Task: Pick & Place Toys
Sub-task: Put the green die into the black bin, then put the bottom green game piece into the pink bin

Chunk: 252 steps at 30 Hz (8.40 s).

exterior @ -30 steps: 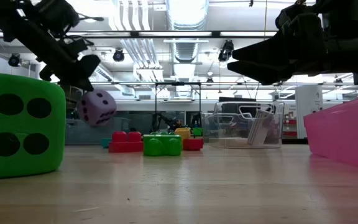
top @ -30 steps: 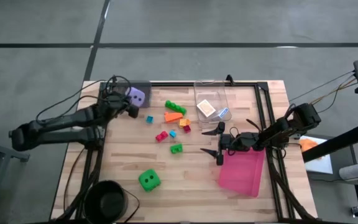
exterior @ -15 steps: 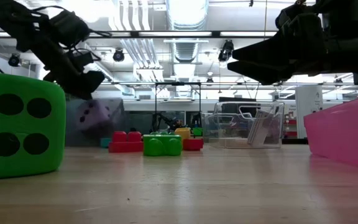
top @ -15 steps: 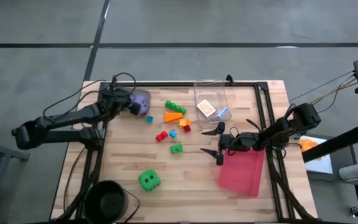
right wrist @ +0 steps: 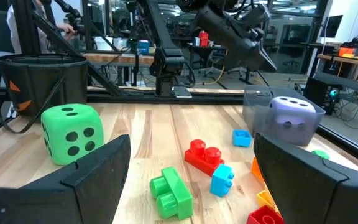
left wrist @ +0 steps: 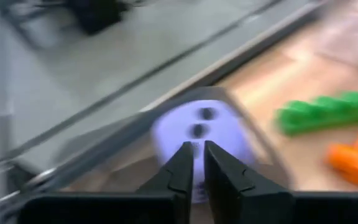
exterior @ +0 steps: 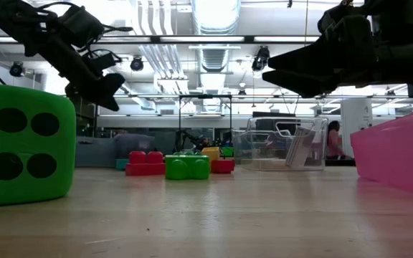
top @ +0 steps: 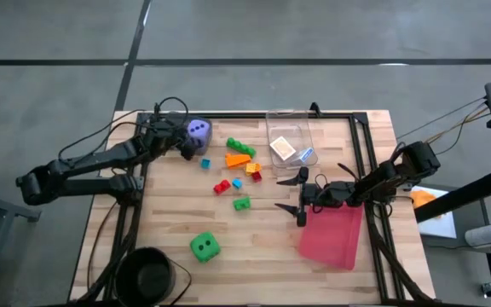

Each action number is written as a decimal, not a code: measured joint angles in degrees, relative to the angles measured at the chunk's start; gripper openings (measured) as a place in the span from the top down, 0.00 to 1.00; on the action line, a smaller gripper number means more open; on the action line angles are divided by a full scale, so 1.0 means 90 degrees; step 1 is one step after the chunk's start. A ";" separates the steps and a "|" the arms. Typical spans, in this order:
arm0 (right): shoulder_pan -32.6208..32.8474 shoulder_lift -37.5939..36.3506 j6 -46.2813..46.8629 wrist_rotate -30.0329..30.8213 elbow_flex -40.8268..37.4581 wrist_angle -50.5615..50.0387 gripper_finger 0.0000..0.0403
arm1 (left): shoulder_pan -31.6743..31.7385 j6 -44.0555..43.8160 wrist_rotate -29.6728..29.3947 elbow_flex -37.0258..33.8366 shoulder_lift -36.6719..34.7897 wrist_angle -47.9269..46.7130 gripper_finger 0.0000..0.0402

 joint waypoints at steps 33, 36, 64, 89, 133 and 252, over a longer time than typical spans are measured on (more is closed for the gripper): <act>0.0001 0.0002 0.0136 0.0000 0.0000 -0.0029 0.16 | -0.4036 -0.1506 0.3851 0.0417 0.0000 -0.0882 0.03; 0.0001 0.0000 0.0147 -0.0002 0.0002 -0.0029 0.16 | -0.4503 -0.2107 0.3551 0.0581 0.0024 -0.1002 0.03; 0.0006 0.0002 0.0209 -0.0002 0.0017 -0.0053 0.16 | -0.5472 -0.4546 0.4608 0.1081 0.2924 -0.0746 0.03; 0.0006 0.0002 0.0209 -0.0002 0.0029 -0.0088 0.16 | -0.5423 -0.4233 0.4940 0.1134 0.3150 -0.0607 0.83; 0.0003 0.0002 0.0209 -0.0002 0.0027 -0.0258 0.16 | -0.3510 -0.1269 0.3597 -0.1250 0.0969 0.4181 1.00; -0.0179 0.0002 0.0174 0.0023 0.1908 -0.4104 0.16 | -0.3151 0.0815 0.1466 -0.0833 -0.0743 0.2202 0.40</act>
